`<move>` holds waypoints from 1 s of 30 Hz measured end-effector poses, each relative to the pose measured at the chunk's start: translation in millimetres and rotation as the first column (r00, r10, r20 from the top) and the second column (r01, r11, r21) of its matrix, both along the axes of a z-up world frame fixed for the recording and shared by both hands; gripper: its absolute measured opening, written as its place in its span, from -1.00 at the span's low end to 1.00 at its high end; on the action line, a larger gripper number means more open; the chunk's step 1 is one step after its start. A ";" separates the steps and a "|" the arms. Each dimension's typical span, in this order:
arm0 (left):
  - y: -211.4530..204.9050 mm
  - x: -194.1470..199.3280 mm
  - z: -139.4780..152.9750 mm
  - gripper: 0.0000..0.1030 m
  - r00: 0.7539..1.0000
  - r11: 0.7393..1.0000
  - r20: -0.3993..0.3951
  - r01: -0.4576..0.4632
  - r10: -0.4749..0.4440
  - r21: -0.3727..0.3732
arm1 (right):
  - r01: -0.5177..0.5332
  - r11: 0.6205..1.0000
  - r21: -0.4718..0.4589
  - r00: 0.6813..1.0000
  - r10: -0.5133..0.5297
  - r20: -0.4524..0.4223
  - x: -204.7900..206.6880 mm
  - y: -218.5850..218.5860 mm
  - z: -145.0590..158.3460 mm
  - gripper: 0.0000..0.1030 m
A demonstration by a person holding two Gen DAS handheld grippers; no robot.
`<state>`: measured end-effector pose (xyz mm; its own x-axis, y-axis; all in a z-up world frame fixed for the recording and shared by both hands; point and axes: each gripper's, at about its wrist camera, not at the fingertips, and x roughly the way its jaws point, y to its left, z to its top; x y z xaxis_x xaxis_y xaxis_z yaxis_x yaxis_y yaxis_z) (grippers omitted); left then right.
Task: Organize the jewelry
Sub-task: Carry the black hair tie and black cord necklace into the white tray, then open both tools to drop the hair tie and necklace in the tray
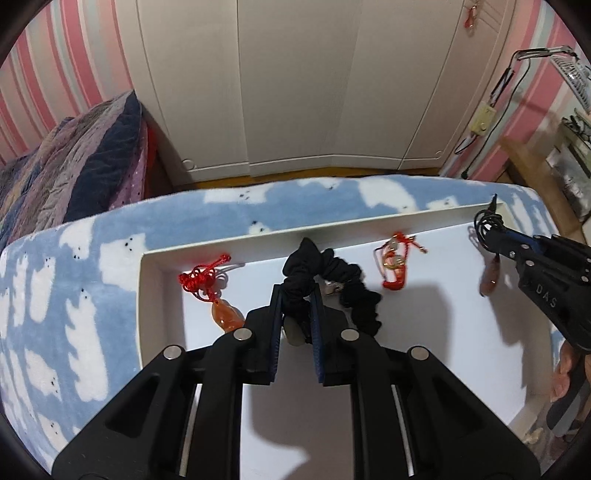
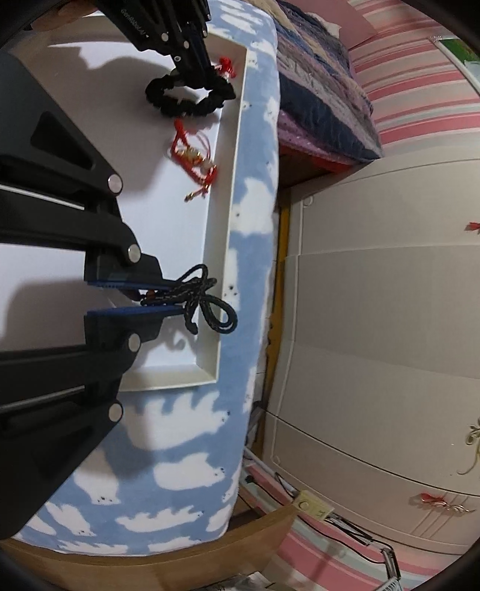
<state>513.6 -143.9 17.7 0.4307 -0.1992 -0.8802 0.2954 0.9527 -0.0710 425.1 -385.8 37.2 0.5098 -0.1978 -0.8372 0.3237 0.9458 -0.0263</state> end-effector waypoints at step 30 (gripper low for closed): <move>46.8 -86.9 104.8 0.93 0.994 1.000 0.113 0.003 0.001 -0.030 | -0.003 0.999 -0.050 0.986 0.012 0.168 -74.0 25.1 84.7 0.65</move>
